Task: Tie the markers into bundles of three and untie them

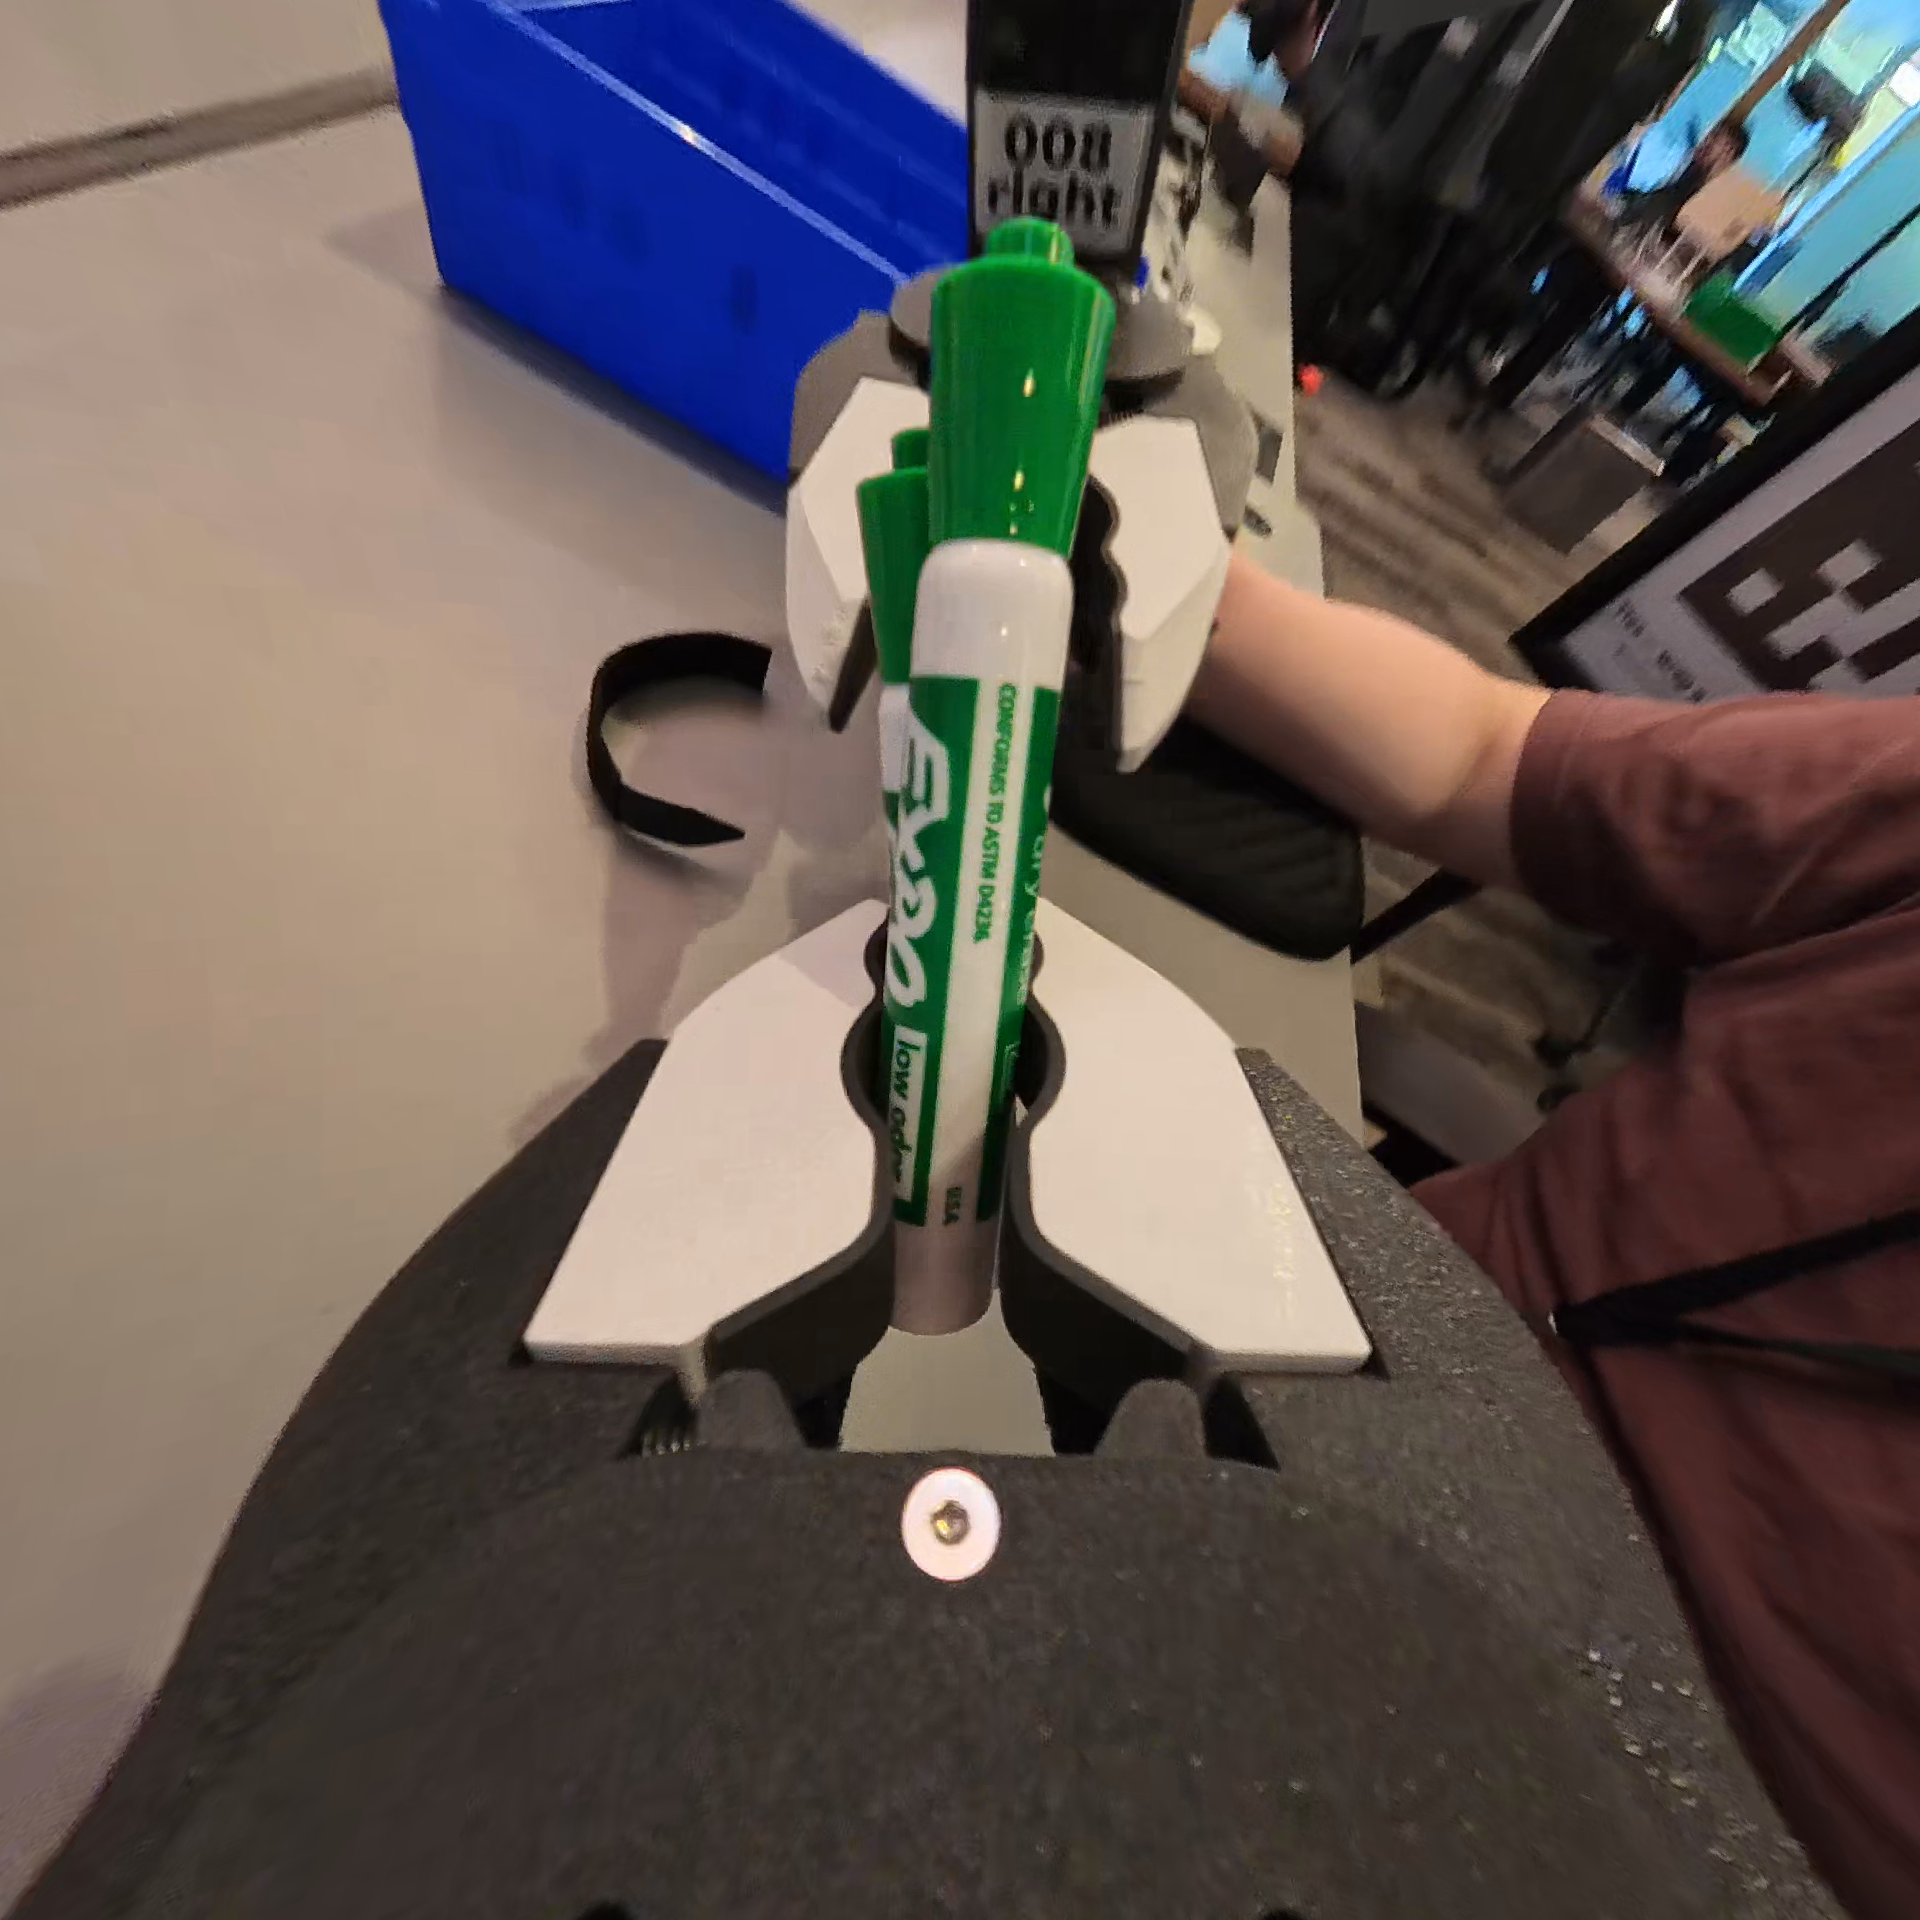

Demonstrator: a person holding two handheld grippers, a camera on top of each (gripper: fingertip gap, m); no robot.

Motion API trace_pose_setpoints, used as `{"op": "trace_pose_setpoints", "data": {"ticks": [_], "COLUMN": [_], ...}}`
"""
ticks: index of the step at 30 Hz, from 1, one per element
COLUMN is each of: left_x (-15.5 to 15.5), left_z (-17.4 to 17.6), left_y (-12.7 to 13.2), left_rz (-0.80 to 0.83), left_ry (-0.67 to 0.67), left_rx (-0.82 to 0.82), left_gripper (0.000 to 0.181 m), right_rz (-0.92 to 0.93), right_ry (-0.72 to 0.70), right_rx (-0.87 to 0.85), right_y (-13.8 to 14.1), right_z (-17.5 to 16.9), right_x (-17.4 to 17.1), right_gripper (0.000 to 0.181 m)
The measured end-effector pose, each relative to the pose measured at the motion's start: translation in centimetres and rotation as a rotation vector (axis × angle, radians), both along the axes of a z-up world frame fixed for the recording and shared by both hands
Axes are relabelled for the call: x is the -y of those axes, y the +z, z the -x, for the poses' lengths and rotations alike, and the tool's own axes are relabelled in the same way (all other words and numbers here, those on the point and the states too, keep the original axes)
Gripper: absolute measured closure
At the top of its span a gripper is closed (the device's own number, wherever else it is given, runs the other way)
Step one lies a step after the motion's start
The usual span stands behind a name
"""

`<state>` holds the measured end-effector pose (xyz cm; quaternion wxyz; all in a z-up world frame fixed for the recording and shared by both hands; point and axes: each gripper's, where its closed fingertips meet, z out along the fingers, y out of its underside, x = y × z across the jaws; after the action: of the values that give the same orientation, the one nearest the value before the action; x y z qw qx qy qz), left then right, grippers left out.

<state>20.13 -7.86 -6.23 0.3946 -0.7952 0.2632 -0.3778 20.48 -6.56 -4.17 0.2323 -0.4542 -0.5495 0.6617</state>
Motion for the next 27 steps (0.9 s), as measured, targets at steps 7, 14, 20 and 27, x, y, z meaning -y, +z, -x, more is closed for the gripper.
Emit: {"op": "trace_pose_setpoints", "data": {"ticks": [7, 14, 20, 27], "left_x": [-0.9, -1.0, -1.1, -0.9], "left_z": [-1.0, -2.5, -2.6, -3.0], "left_y": [0.8, -0.2, -0.4, -1.3], "left_rz": [0.013, 0.023, 0.036, 0.027], "left_ry": [0.01, -0.019, -0.016, -0.031], "left_rx": [0.161, 0.142, 0.145, 0.054], "left_gripper": [0.162, 0.163, 0.163, 0.163], "right_rz": [0.169, 0.201, 0.187, 0.196], "right_ry": [-0.071, -0.067, -0.083, -0.067], "right_rx": [-0.116, -0.103, -0.092, -0.083], "right_y": [3.2, 2.6, 2.4, 2.6], "right_z": [1.2, 2.5, 2.5, 2.5], "right_x": [-0.5, 0.0, -0.3, -0.2], "right_gripper": [0.134, 0.134, 0.142, 0.159]}}
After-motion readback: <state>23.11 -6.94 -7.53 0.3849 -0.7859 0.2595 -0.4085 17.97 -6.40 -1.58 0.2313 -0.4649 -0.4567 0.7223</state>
